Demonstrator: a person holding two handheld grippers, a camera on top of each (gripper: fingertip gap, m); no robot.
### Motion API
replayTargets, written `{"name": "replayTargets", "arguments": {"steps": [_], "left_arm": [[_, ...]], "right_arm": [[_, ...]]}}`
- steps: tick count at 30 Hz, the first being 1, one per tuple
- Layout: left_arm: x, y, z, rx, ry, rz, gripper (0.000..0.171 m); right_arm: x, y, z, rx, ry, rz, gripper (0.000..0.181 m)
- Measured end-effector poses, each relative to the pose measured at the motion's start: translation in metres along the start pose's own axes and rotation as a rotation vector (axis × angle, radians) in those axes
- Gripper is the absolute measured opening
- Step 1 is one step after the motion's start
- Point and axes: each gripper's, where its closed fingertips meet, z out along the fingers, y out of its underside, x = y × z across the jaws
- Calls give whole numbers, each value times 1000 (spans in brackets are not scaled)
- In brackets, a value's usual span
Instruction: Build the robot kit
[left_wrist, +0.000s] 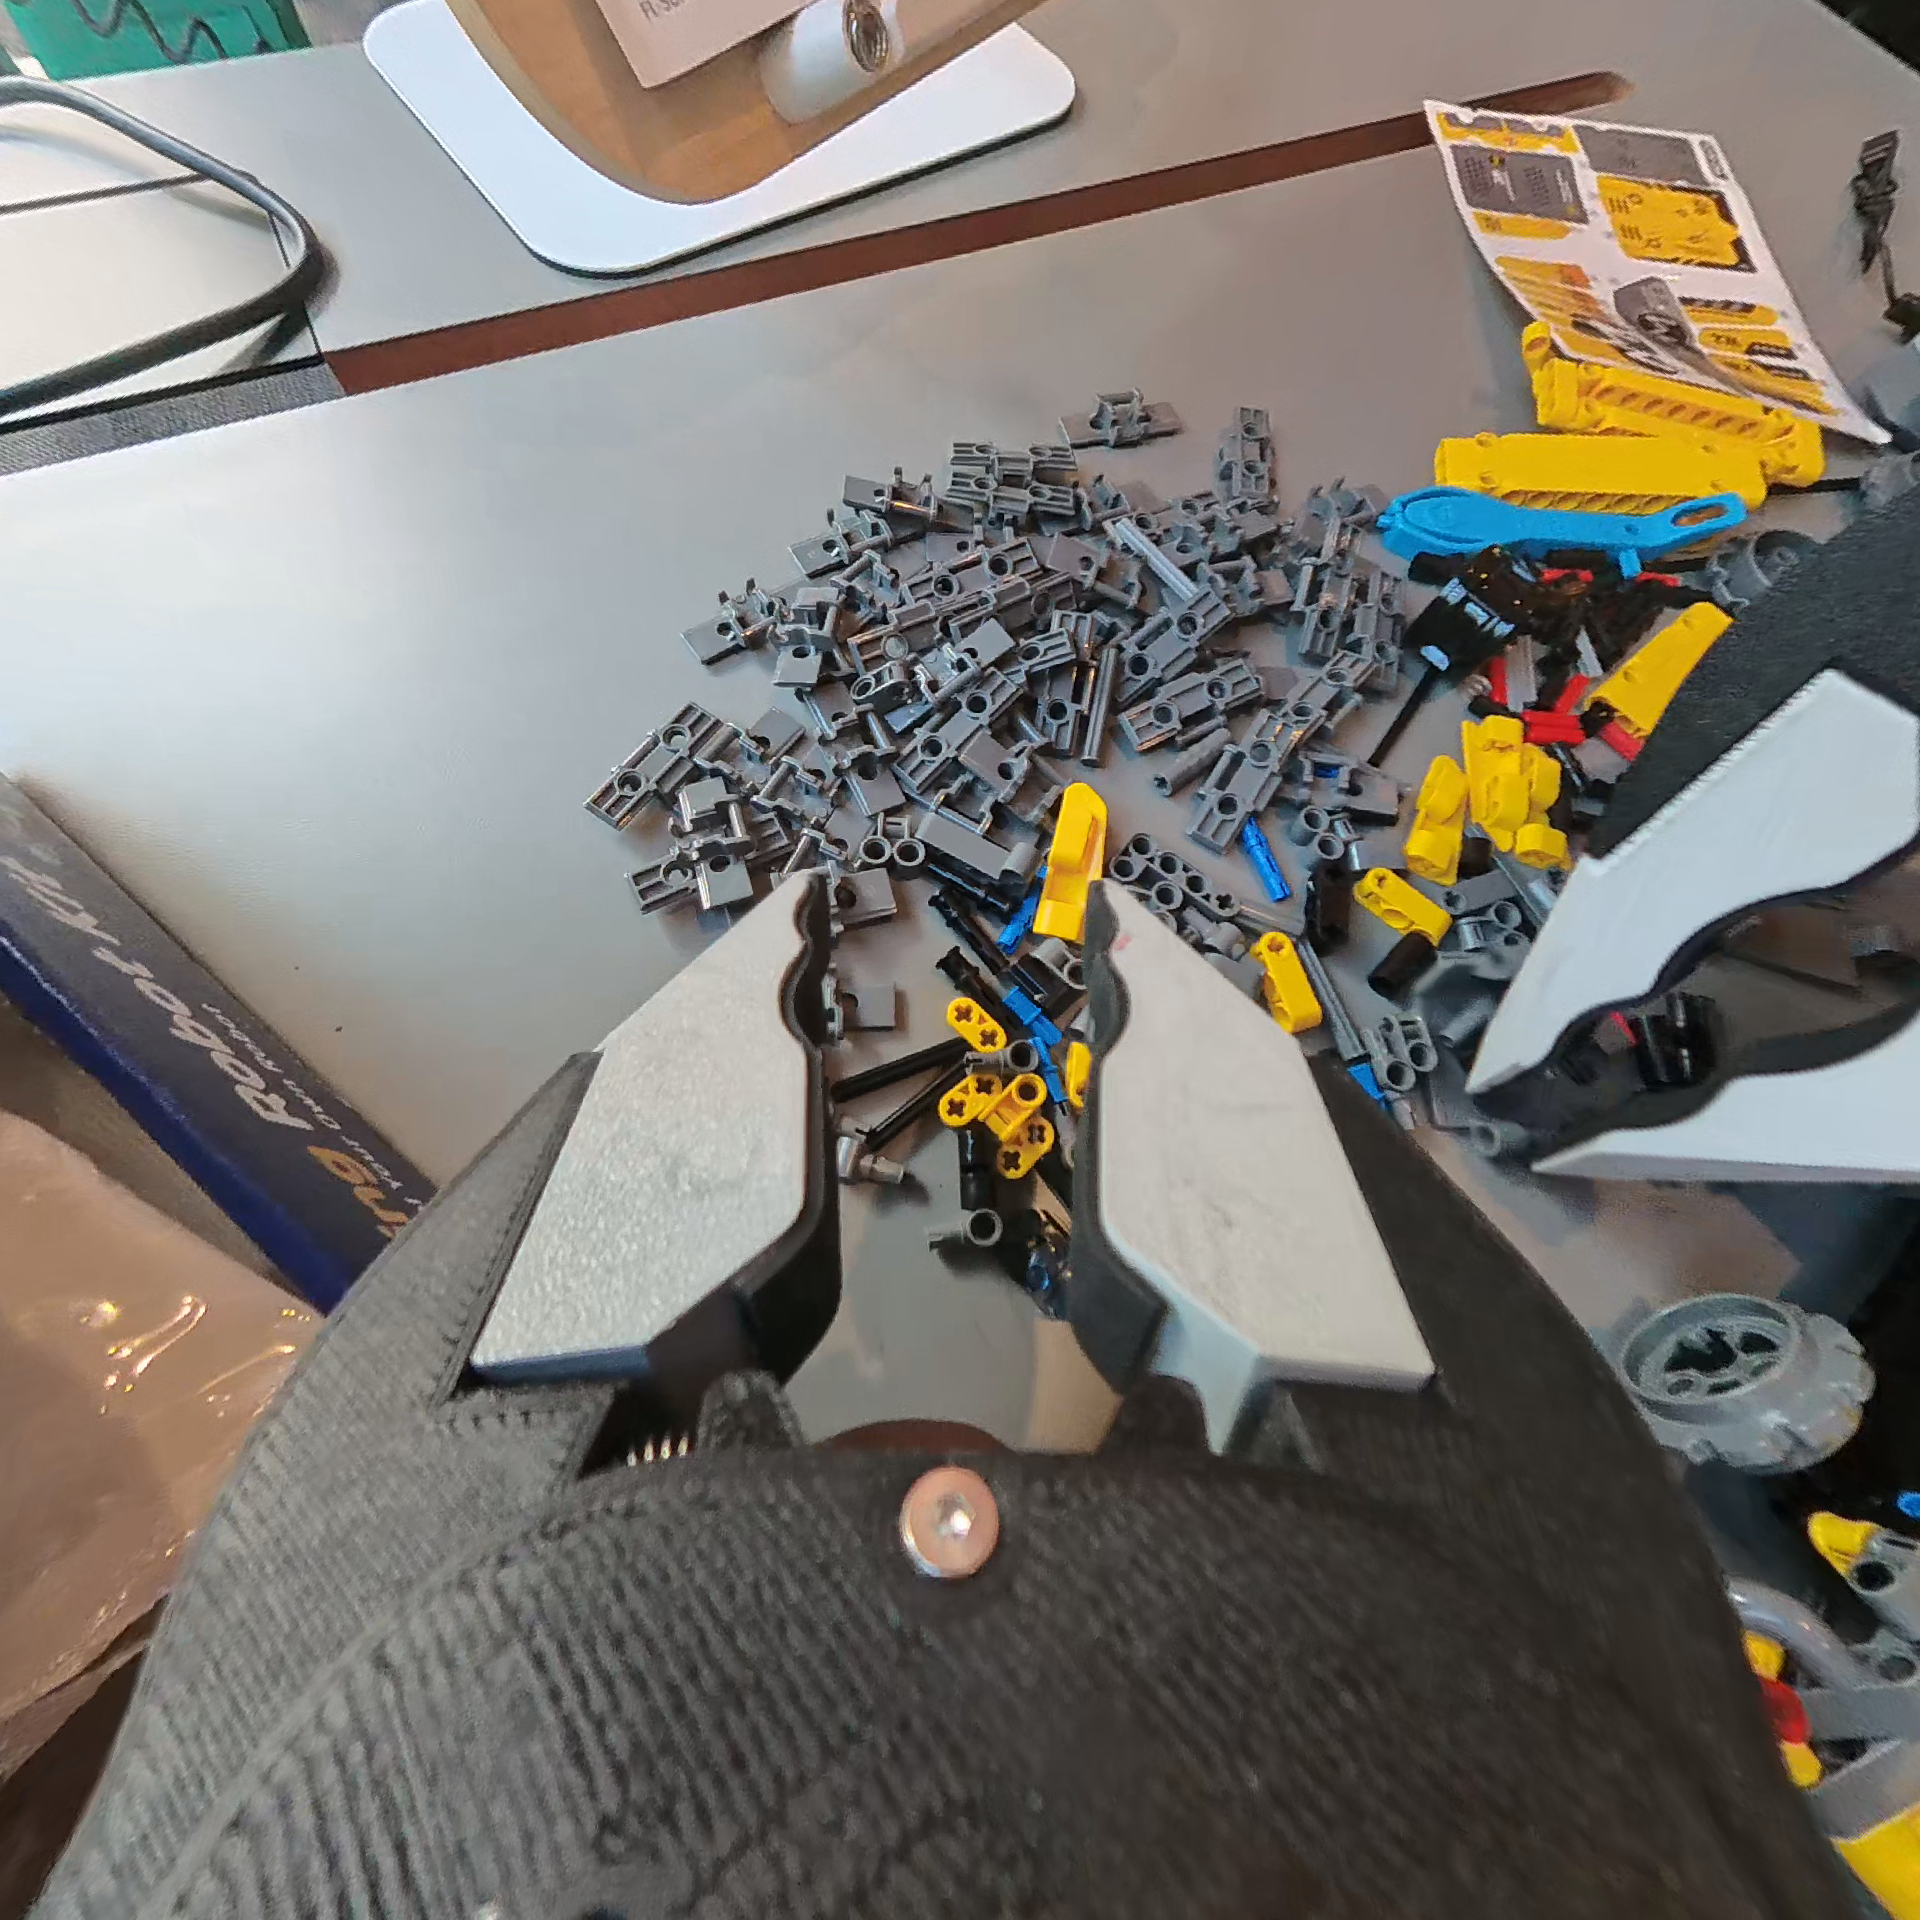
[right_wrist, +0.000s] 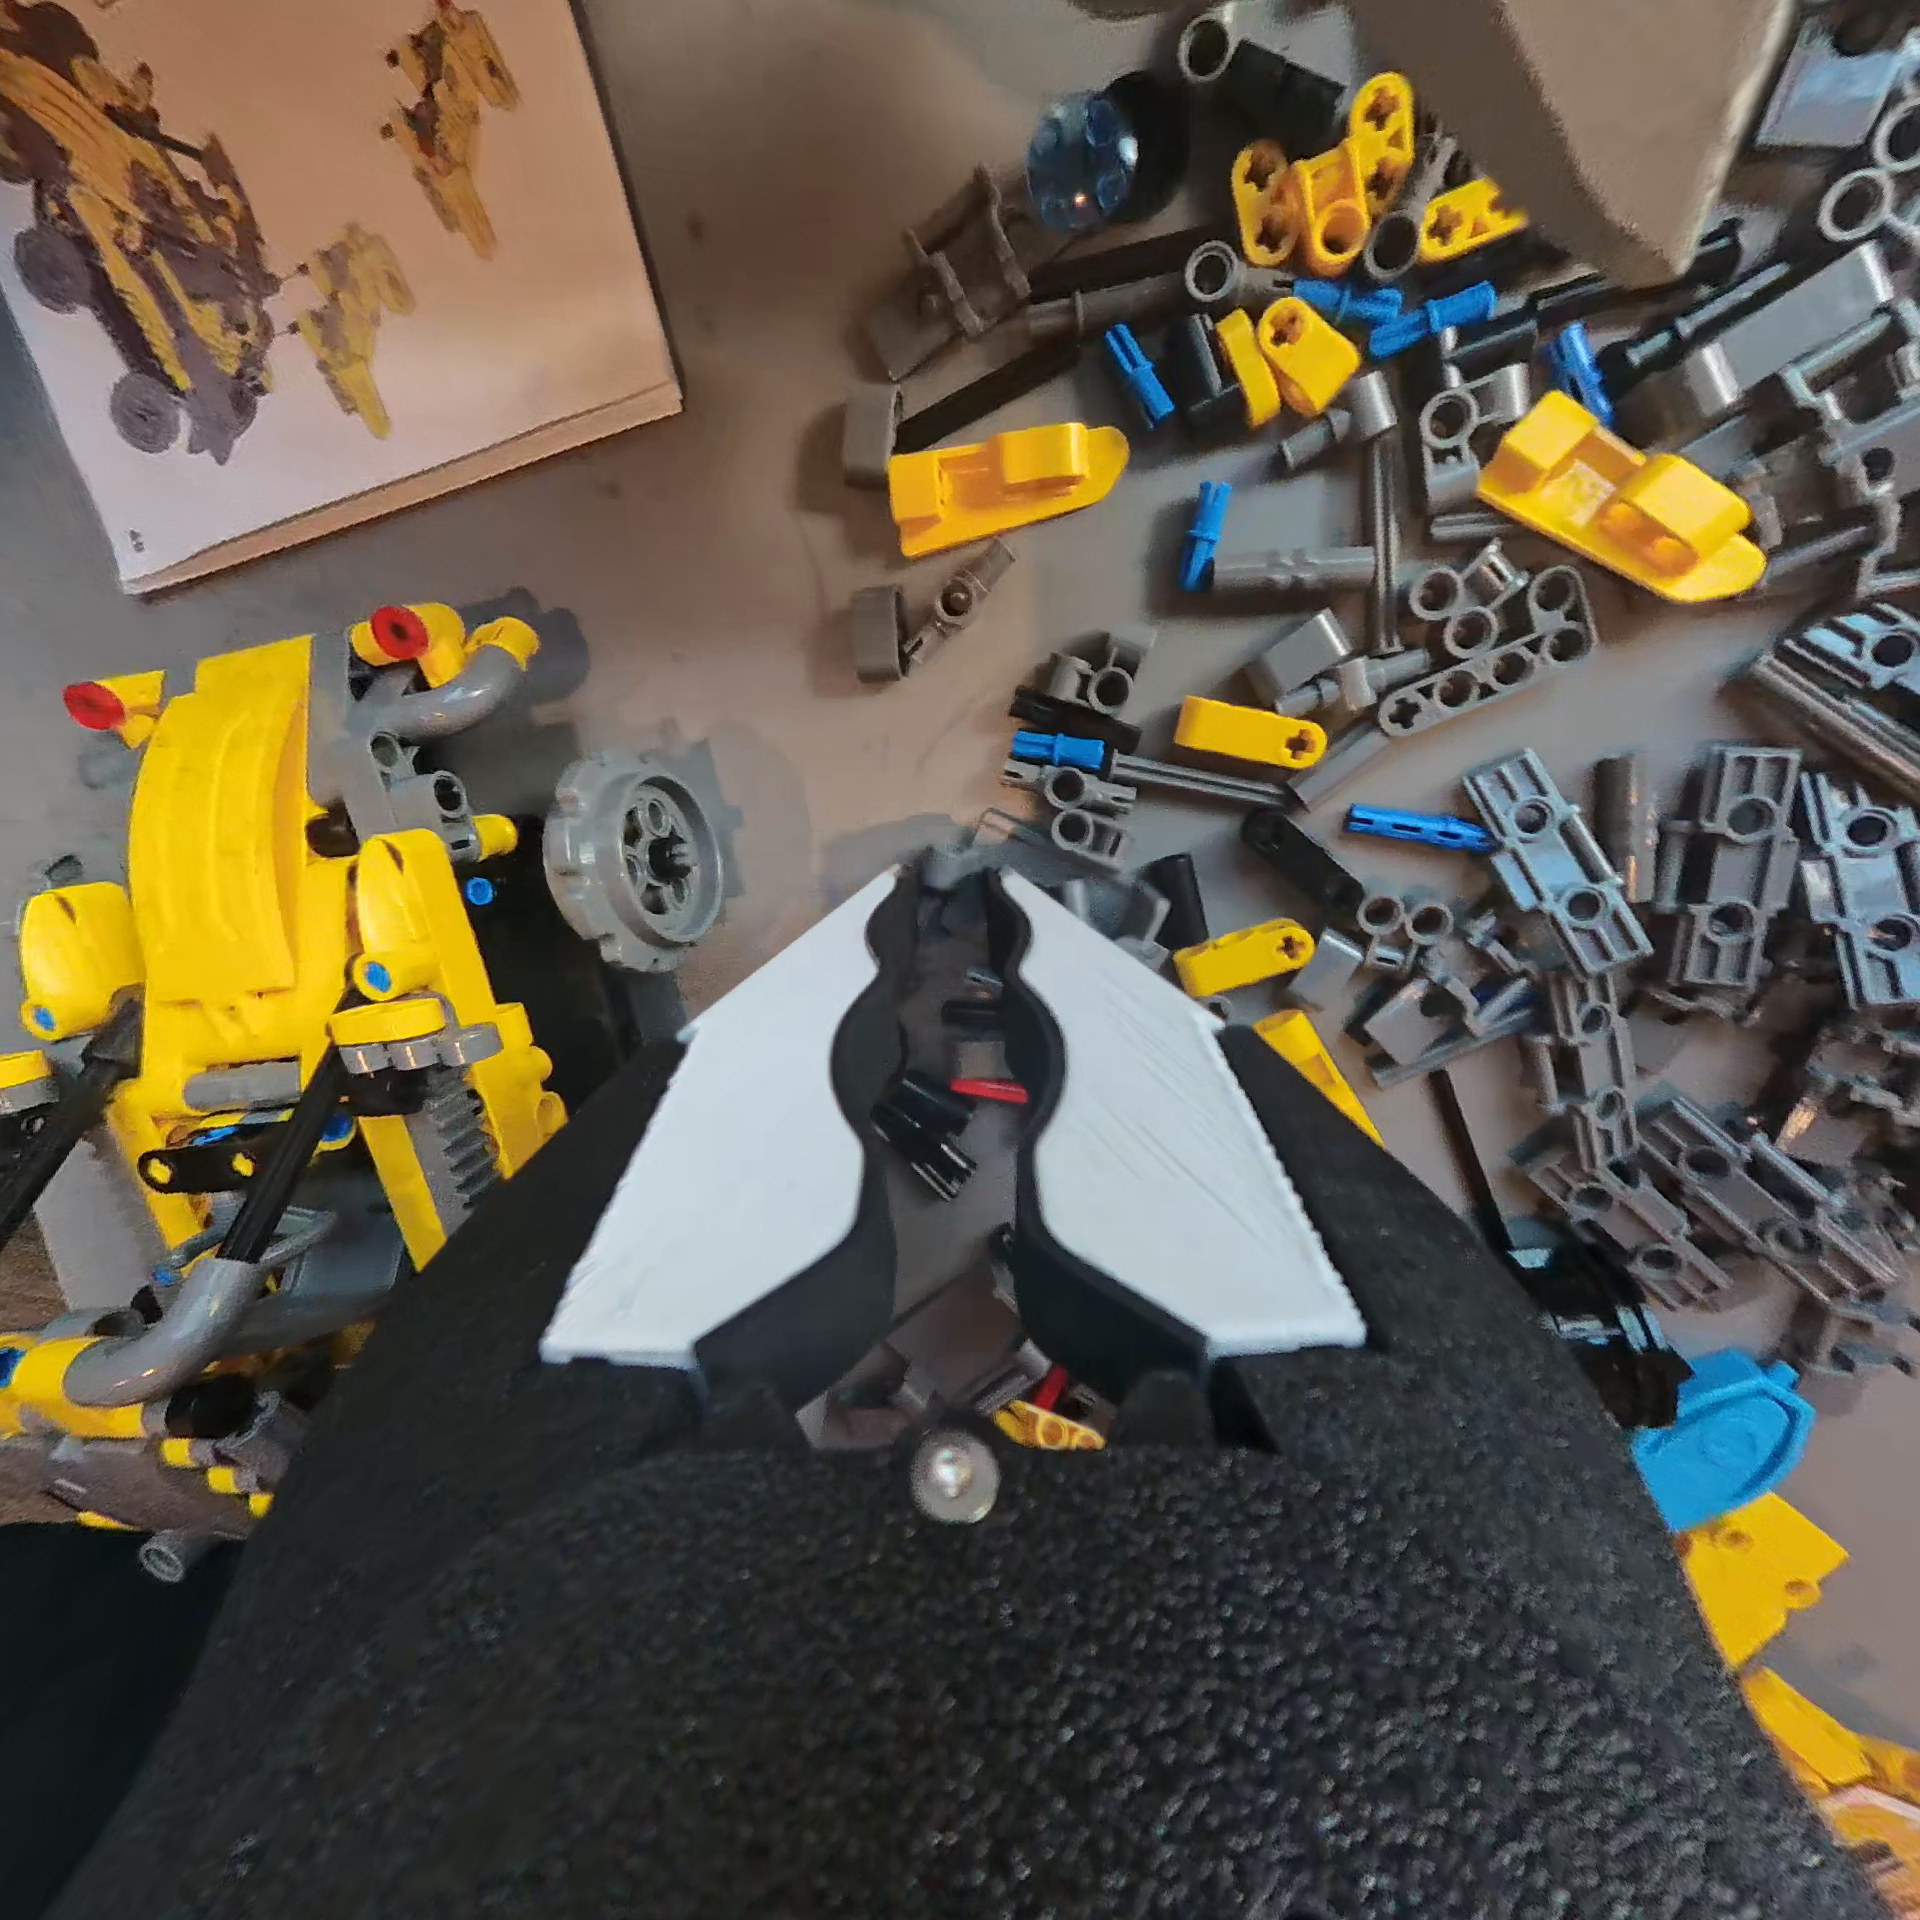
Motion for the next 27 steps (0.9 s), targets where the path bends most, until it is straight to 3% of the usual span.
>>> {"name": "replayTargets", "arguments": {"steps": [6,12,18,22,27], "left_arm": [[0,-3,0,21,-27,26,44],[-32,-11,-9,69,-185,-14,37],[-48,-9,-12,59,-234,-56,33],[-50,-4,-10,27,-199,-88,31],[-41,-1,-7,12,-155,-93,31]], "right_arm": [[10,-15,-17,94,68,8,10],[32,-35,-34,220,173,61,15],[39,-64,-63,469,169,102,25],[52,-58,-59,457,199,164,27],[34,-68,-35,407,125,105,27]]}}
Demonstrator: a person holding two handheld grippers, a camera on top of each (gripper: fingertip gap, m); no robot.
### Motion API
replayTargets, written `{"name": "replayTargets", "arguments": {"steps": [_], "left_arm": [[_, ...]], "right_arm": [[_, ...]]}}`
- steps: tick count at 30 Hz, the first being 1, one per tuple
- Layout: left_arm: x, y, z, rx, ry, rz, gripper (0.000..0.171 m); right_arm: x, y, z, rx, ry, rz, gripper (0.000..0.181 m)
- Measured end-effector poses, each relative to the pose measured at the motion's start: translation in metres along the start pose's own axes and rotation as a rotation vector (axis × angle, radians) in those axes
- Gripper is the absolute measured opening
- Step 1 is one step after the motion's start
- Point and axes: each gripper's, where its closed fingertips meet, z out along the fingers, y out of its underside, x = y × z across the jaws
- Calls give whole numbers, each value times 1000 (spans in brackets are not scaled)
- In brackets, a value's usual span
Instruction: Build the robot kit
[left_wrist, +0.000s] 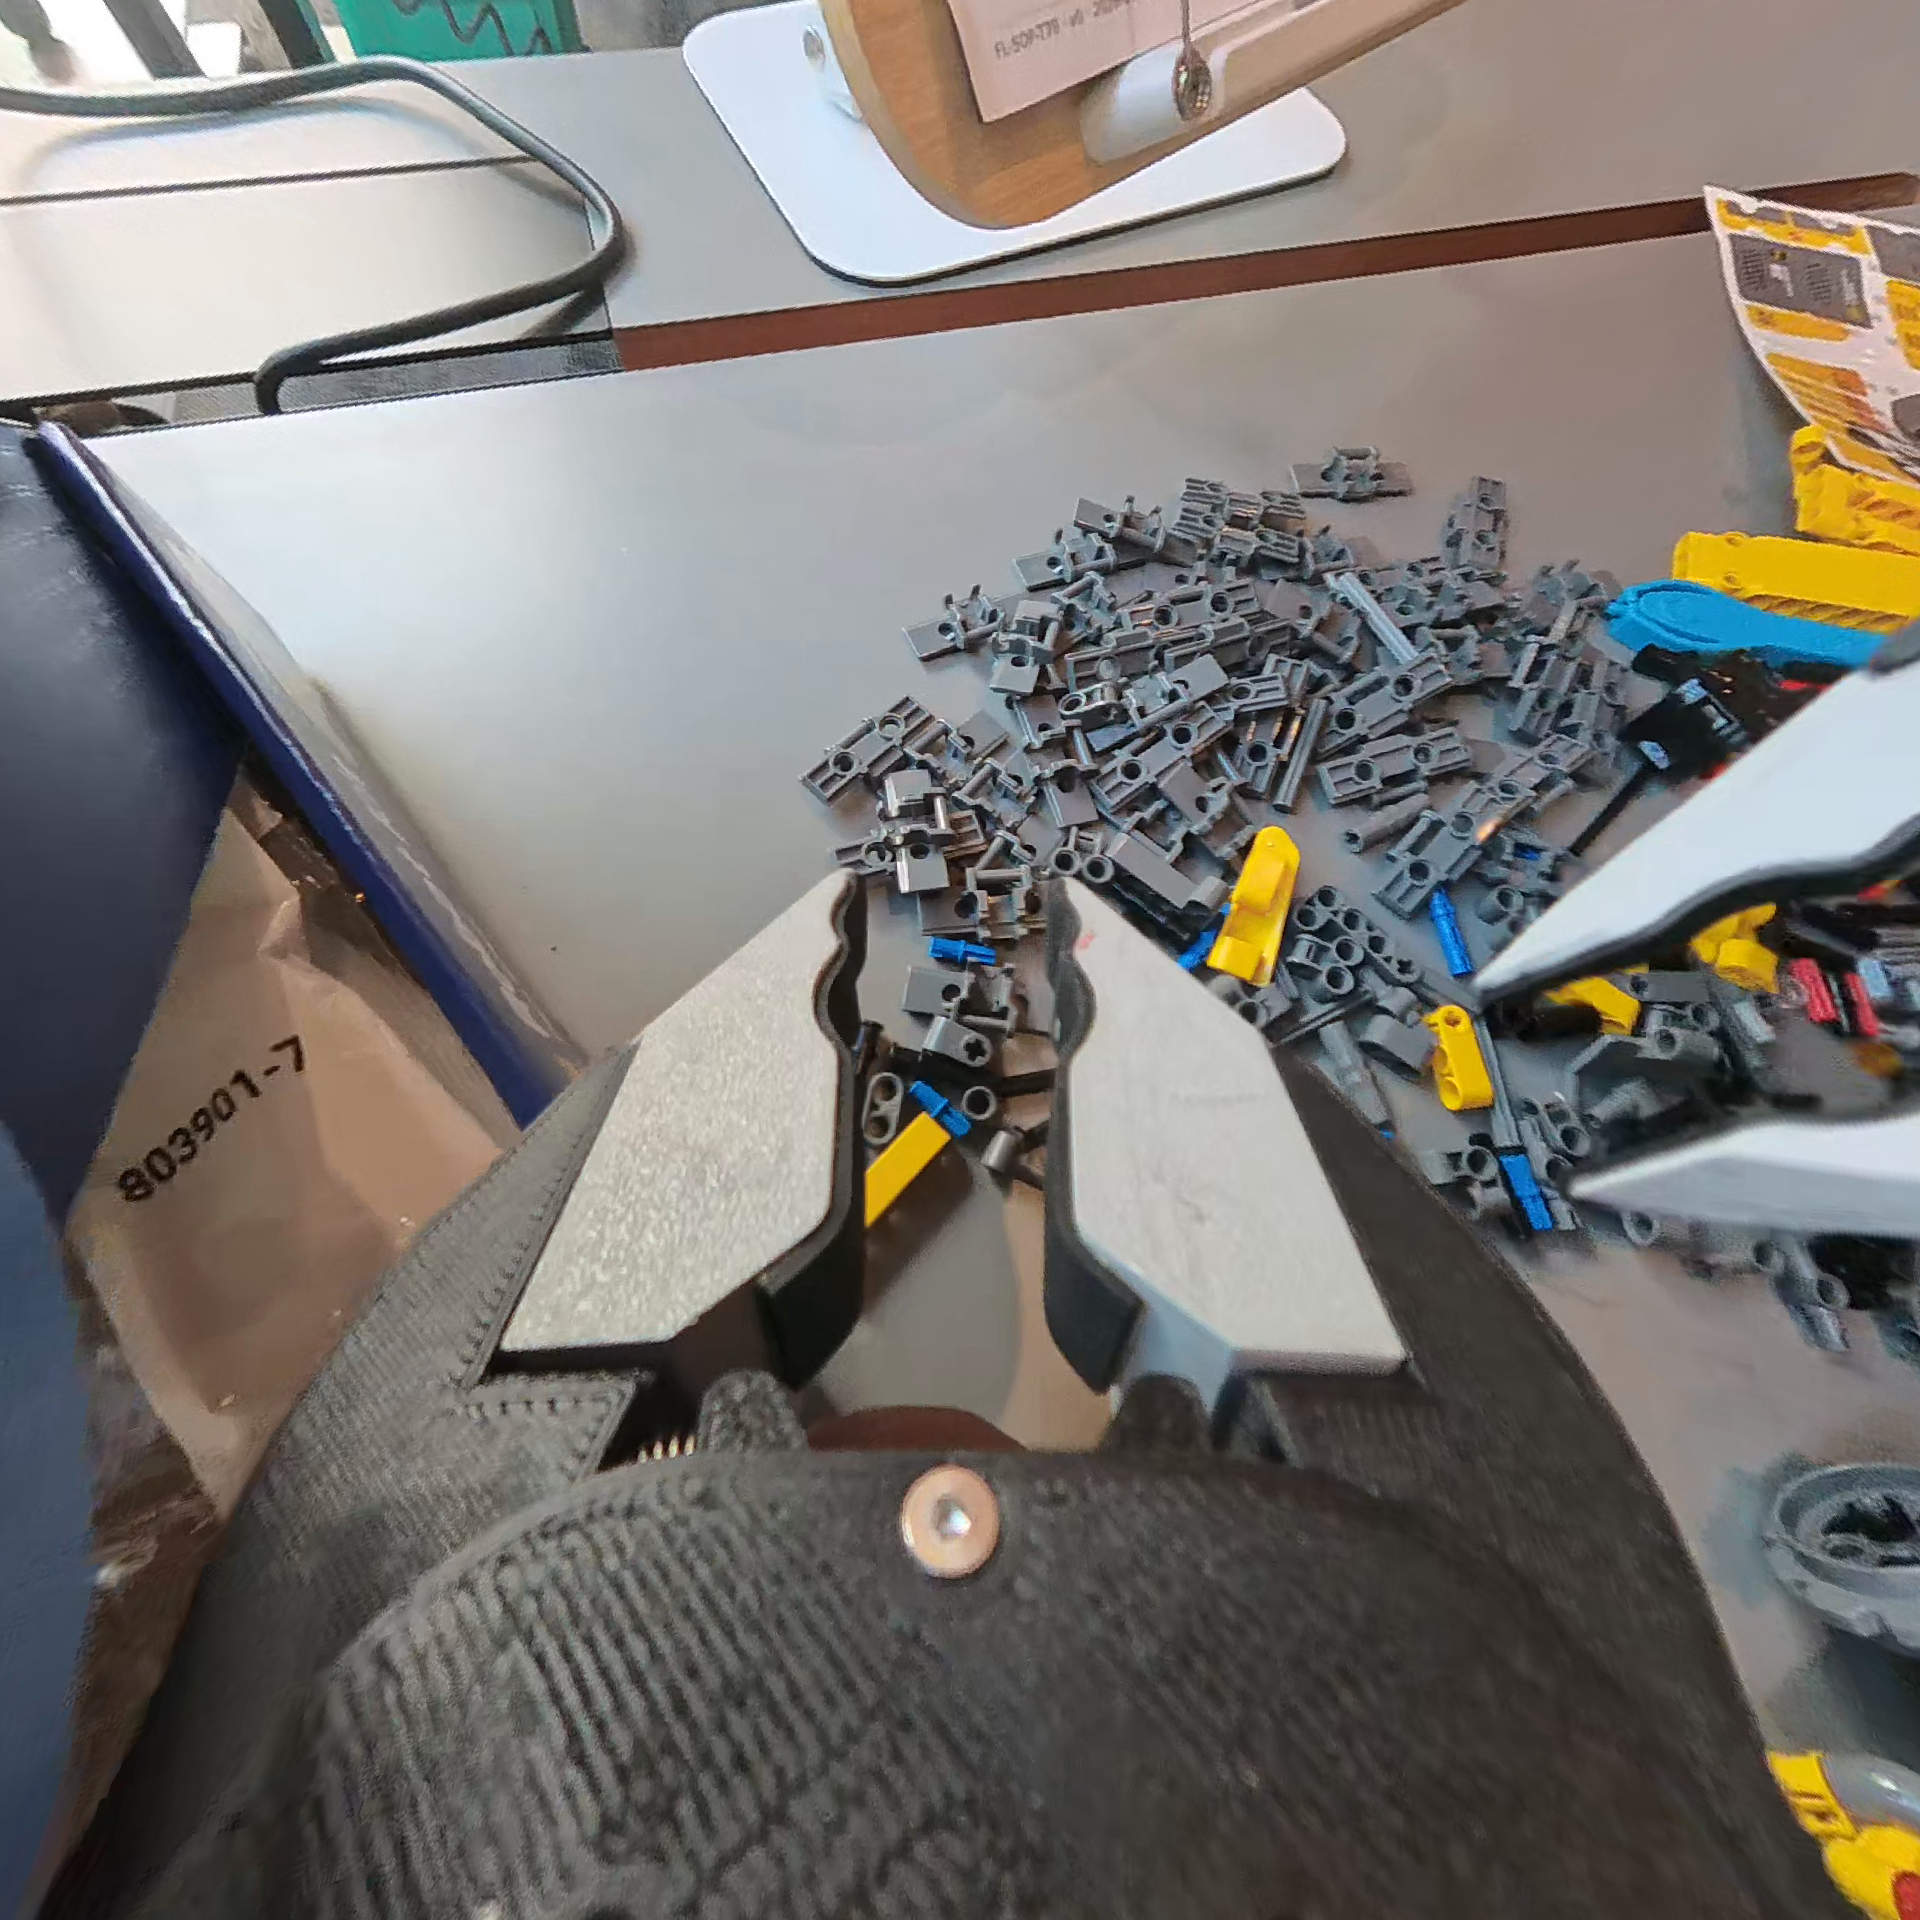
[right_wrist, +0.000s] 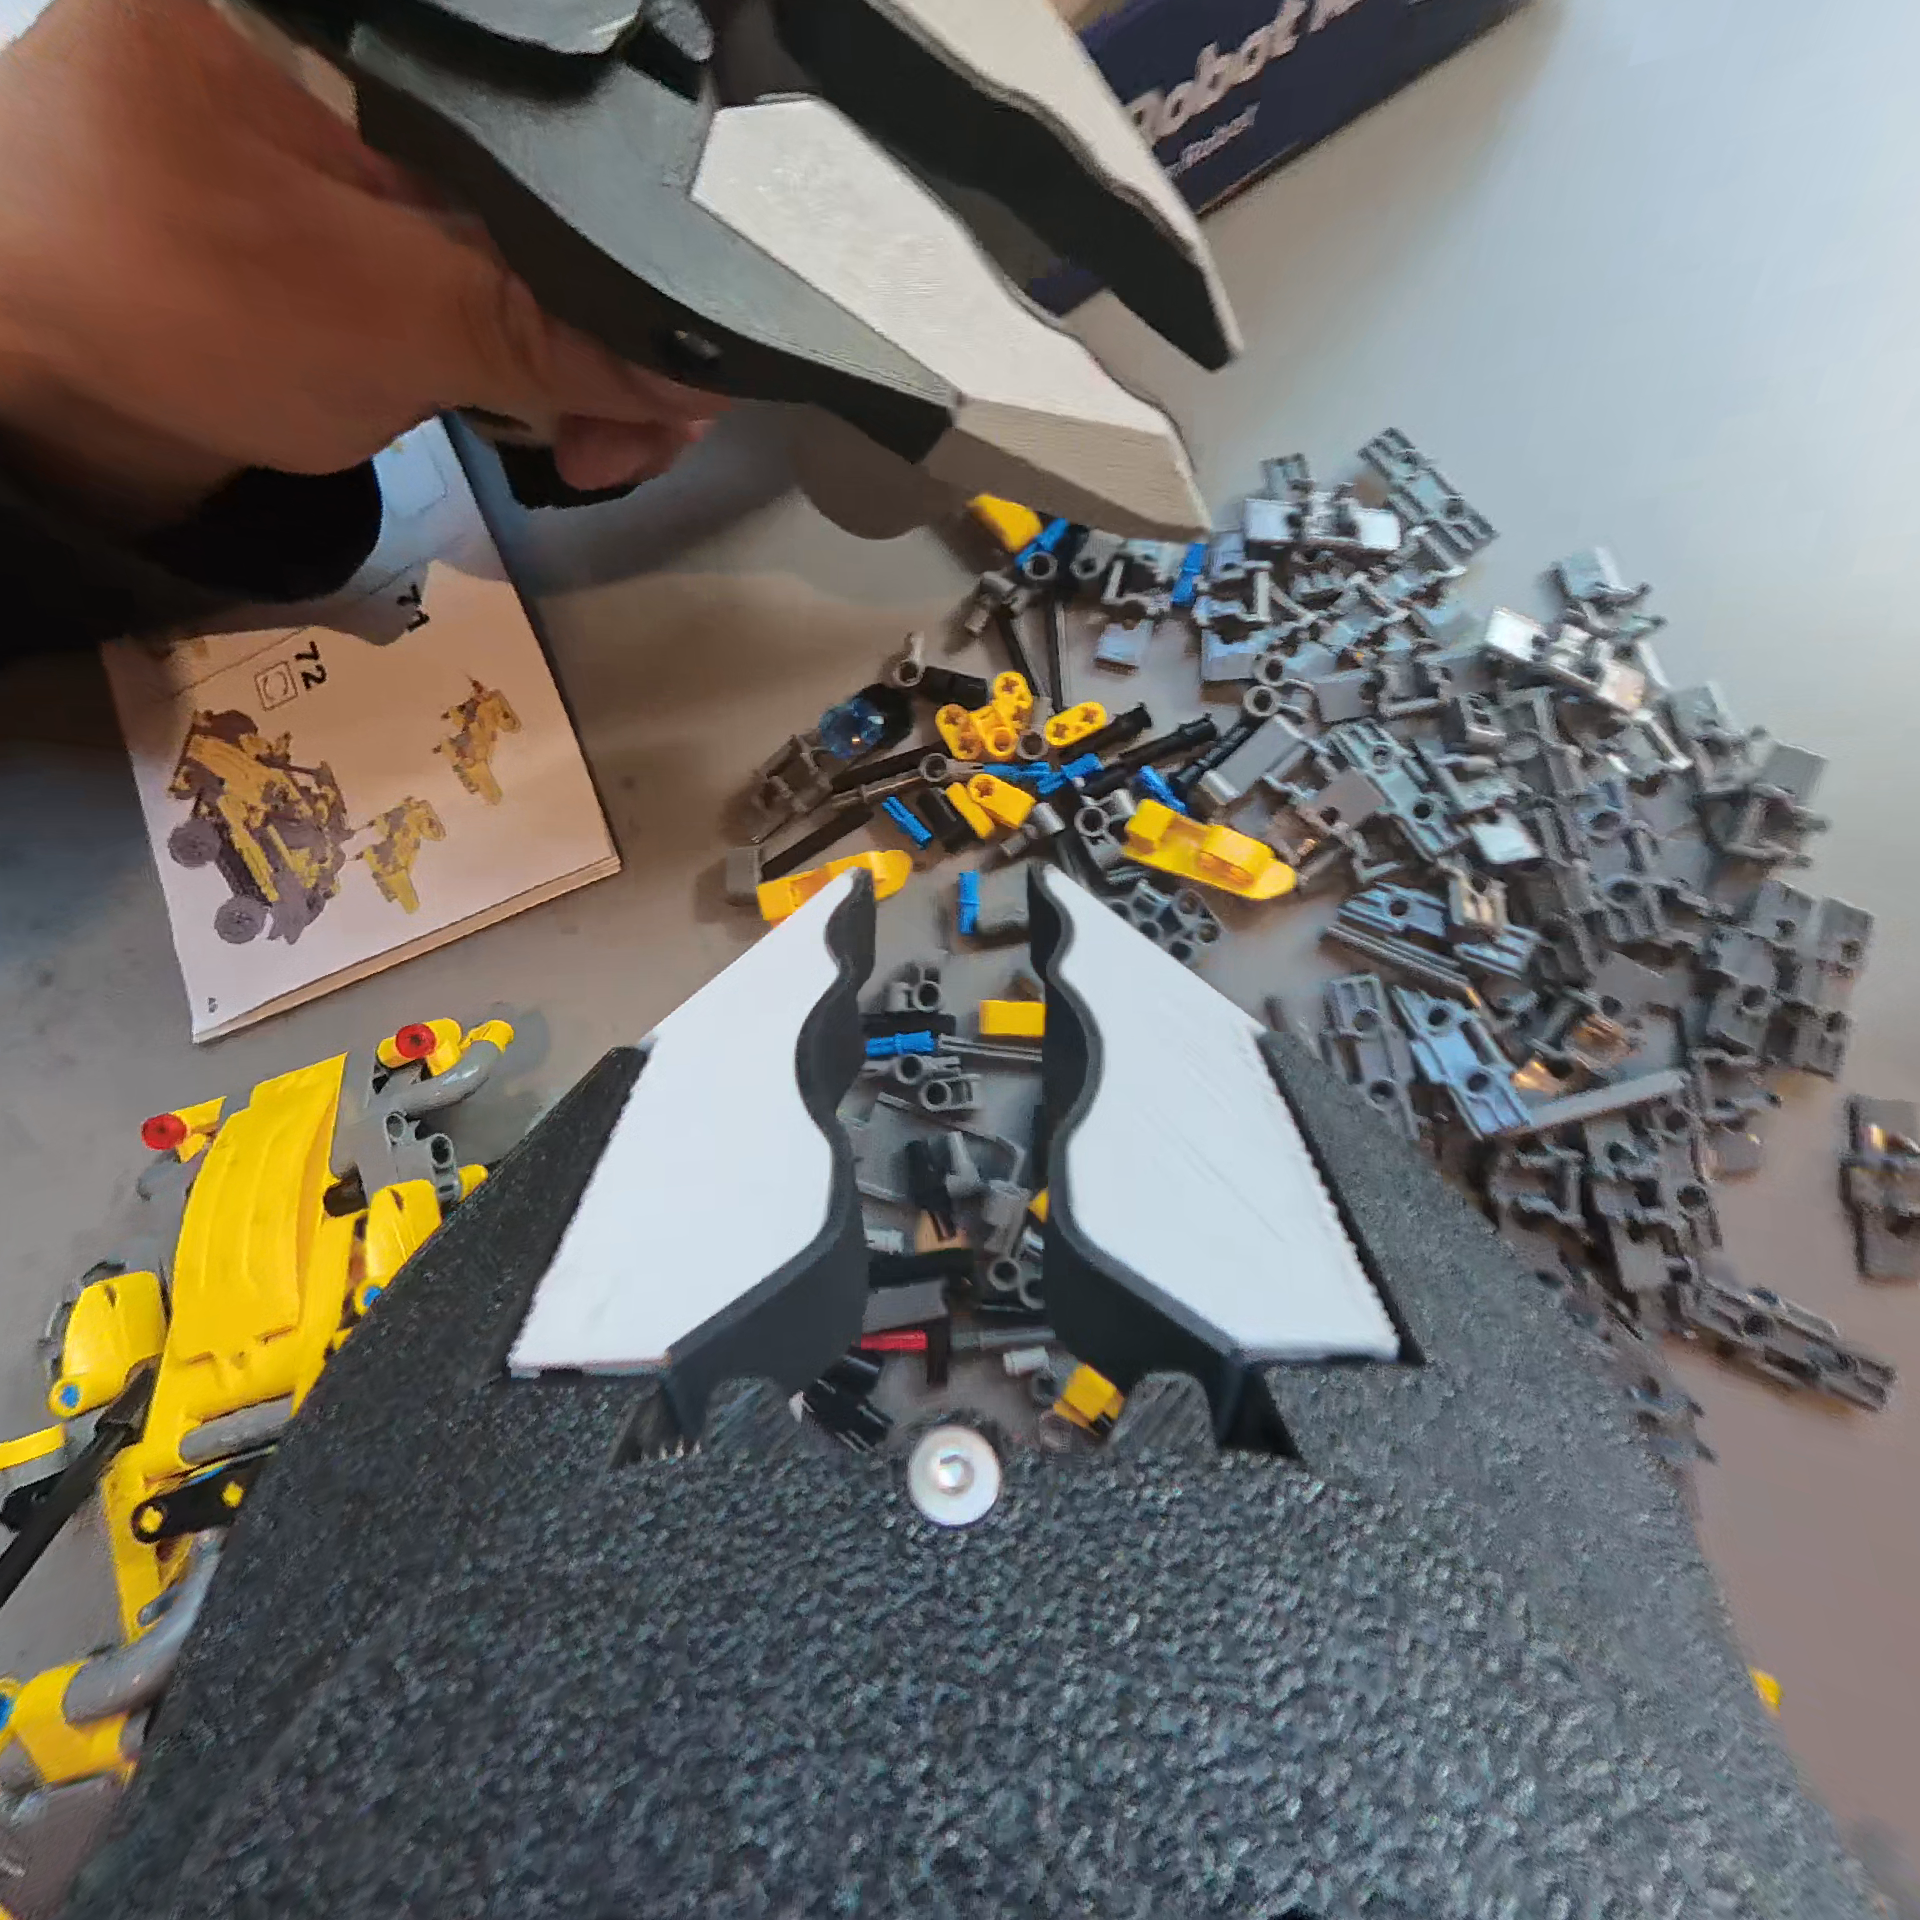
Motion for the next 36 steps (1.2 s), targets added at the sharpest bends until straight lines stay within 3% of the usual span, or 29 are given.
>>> {"name": "replayTargets", "arguments": {"steps": [7,12,15,24,28,32,36], "left_arm": [[29,11,-5,-63,159,97,18],[17,6,-4,-38,103,44,16],[12,10,1,-60,77,18,21],[26,41,14,-214,129,77,22],[41,43,12,-221,192,107,13],[54,31,6,-167,279,54,17],[27,-1,-4,-8,177,-10,18]], "right_arm": [[-6,9,19,-72,-5,-24,21],[28,17,4,-82,139,70,20],[71,41,-13,-194,380,146,19],[69,50,-14,-208,336,184,19],[68,46,-16,-179,312,200,19],[70,45,-22,-163,317,208,19],[74,42,-30,-129,331,229,19]]}}
